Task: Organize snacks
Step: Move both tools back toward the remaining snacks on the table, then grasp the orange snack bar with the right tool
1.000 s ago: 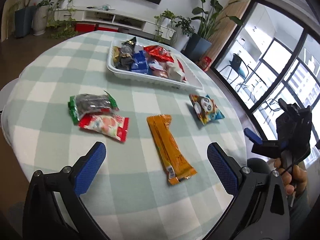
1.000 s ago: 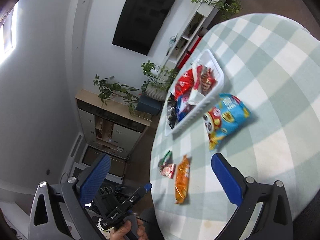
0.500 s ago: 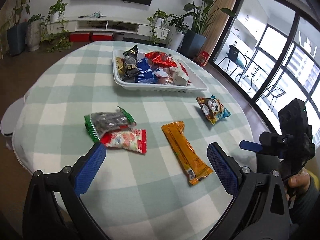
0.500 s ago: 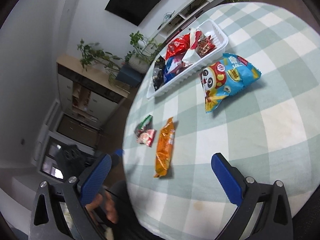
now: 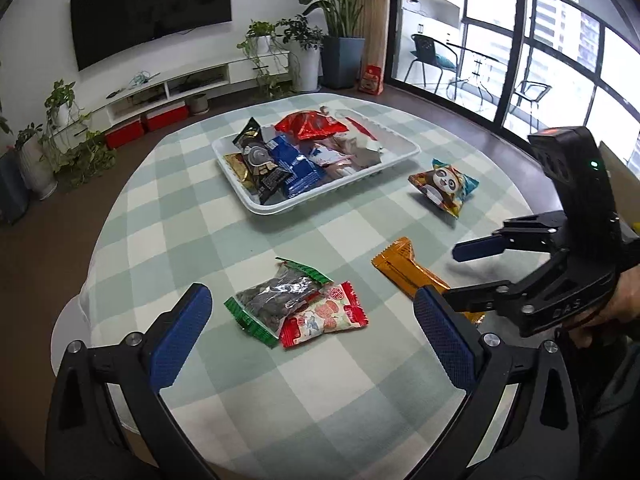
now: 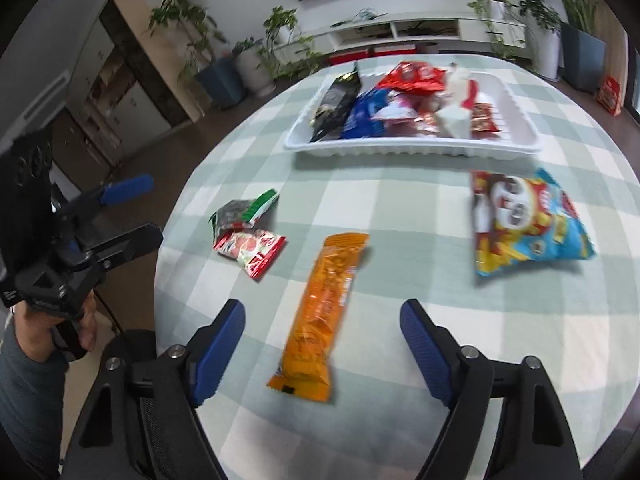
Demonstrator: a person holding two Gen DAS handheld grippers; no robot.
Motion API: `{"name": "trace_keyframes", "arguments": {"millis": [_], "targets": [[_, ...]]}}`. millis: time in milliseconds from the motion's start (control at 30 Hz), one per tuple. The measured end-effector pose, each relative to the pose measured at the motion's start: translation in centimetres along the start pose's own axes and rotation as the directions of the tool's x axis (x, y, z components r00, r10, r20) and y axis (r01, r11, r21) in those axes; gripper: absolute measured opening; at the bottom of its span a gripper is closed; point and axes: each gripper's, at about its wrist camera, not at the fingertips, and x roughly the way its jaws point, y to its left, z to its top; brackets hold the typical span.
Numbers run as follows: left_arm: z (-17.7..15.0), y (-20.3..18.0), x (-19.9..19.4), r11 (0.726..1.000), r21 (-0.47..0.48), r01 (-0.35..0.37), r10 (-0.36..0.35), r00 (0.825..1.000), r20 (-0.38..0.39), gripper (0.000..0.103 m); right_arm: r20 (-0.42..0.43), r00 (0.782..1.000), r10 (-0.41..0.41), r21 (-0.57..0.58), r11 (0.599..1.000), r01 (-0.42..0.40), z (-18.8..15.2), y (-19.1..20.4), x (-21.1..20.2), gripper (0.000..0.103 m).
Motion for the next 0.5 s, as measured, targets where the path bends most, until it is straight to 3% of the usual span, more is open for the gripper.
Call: {"name": "trace_keyframes", "arguments": {"millis": [133,233,367,500], "targets": [[0.0,-0.9,1.6,0.995,0.094,0.041,-0.037,0.999,-0.036,0.102,-0.055,0.997,-0.049,-0.017,0.999,0.048,0.2,0.0,2.5,0.065],[0.7,-0.2,3.4,0.987,0.153,0.057,-0.044,0.995,-0.088,0.101,-0.043,0.994,-0.103,-0.076,0.992,0.100,0.2,0.4,2.6,0.055],[2.2,1.7,5.5,0.976,0.199,0.093,-0.059,0.984,-0.167,0.081,-0.045,0.988,-0.145,-0.109,0.984,0.140,0.0,0.3,2.5,0.034],[3.0,2.4,7.1,0.952,0.259,0.165,-0.097,0.962,-0.256,0.080,-0.053,0.988,-0.144,-0.113,0.984,0.138,-0.2,-0.2,2.1,0.030]]}}
